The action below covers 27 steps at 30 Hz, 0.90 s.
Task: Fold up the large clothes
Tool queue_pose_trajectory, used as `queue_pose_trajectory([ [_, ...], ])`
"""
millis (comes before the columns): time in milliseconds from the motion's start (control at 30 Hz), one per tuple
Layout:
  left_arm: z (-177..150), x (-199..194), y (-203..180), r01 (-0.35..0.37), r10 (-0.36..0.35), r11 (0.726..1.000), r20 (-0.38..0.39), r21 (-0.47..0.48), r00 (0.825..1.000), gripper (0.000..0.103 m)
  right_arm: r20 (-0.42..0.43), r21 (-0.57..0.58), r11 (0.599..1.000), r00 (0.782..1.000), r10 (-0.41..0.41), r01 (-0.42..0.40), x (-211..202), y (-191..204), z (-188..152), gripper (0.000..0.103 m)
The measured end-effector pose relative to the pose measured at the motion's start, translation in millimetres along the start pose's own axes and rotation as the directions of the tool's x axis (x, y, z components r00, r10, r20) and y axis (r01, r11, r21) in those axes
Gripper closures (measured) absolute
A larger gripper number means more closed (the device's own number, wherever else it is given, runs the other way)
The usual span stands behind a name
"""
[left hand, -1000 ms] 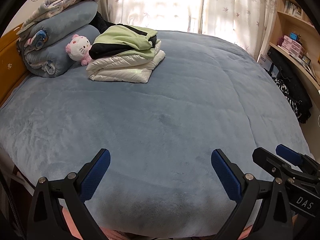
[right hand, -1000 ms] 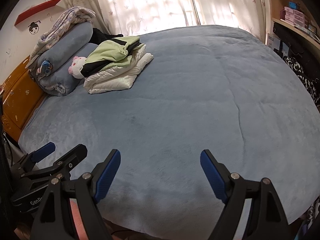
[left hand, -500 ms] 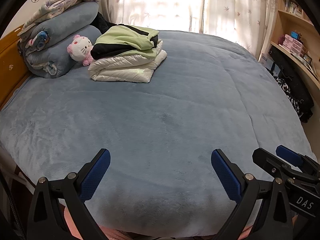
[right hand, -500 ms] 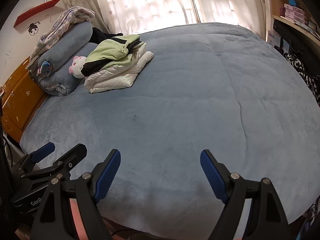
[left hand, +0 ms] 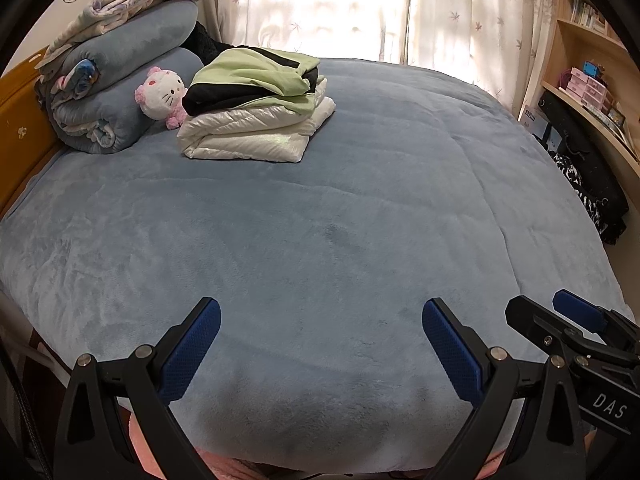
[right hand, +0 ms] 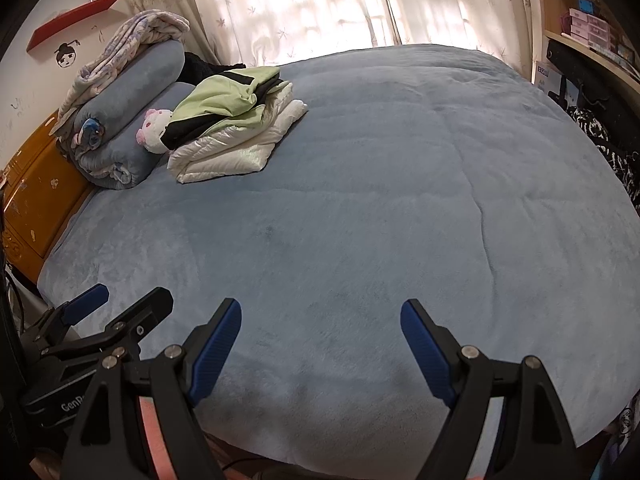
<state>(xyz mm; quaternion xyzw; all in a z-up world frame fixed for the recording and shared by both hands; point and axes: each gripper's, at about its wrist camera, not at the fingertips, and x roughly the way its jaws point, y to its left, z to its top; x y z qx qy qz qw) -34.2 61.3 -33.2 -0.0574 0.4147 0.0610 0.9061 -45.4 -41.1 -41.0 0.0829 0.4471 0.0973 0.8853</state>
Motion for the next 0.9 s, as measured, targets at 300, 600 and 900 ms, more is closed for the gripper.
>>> queue_pose_trajectory([
  [300, -0.5, 0.4, 0.2, -0.002, 0.002, 1.000, 0.000, 0.001, 1.000, 0.003, -0.006, -0.002, 1.000, 1.000, -0.004, 0.004, 2.9, 1.3, 0.3, 0.021],
  [600, -0.3, 2.3, 3.2, -0.004, 0.004, 1.000, 0.000, 0.006, 1.000, 0.003, -0.013, -0.007, 1.000, 1.000, -0.010, 0.009, 5.6, 4.5, 0.3, 0.021],
  [900, 2.4, 15.9, 24.7, -0.005, 0.005, 1.000, -0.007, 0.005, 1.000, 0.003, -0.028, -0.027, 1.000, 1.000, -0.013, 0.012, 15.8, 15.1, 1.3, 0.021],
])
